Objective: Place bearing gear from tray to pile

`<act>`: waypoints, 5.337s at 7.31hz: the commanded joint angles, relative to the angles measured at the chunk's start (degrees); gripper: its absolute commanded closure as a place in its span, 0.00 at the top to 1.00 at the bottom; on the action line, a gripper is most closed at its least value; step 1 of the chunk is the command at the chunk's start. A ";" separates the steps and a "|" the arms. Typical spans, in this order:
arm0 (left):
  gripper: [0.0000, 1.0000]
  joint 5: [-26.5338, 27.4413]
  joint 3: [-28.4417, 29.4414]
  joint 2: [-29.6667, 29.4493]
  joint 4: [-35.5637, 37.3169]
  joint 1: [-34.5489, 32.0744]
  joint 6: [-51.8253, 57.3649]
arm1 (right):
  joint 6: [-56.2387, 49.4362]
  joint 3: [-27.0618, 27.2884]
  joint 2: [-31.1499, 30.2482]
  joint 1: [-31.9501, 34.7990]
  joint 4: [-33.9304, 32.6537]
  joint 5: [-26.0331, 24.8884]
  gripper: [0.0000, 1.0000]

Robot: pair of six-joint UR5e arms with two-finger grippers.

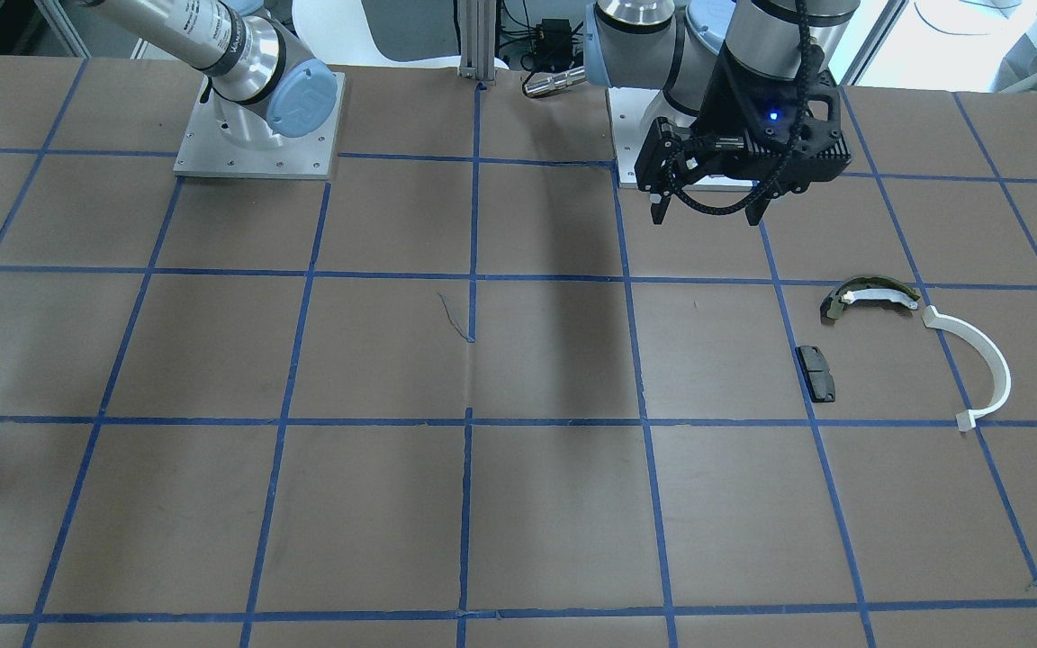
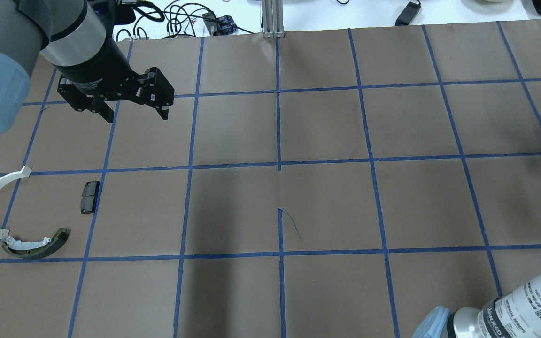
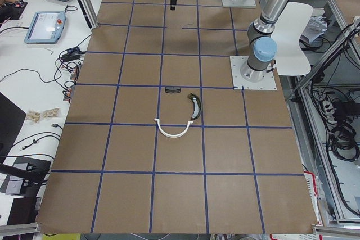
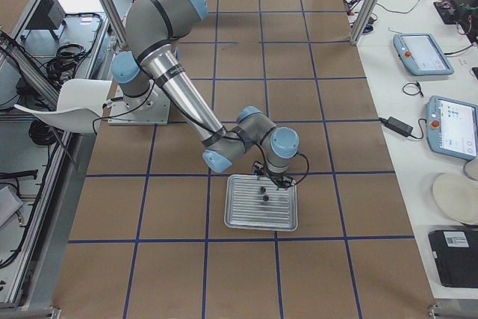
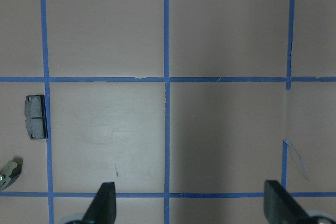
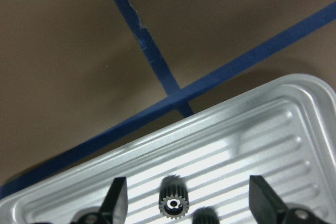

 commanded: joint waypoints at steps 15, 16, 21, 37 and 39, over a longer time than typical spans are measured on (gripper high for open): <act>1.00 0.00 0.26 -0.07 0.00 0.09 0.00 | 36.73 0.18 -12.08 11.48 21.54 1.33 0.00; 1.00 0.00 0.26 -0.07 0.00 0.09 0.00 | 45.17 0.26 -13.74 15.43 23.04 2.82 0.00; 1.00 0.00 0.26 -0.07 0.00 0.09 0.00 | 85.09 3.16 -16.57 42.75 23.33 10.02 0.00; 1.00 -0.18 0.26 -0.42 0.00 0.09 0.00 | 120.64 12.83 -11.28 62.27 -7.56 11.28 1.00; 1.00 -0.18 0.09 -1.64 0.35 0.00 -0.17 | 113.31 13.01 -16.71 51.91 0.50 9.44 1.00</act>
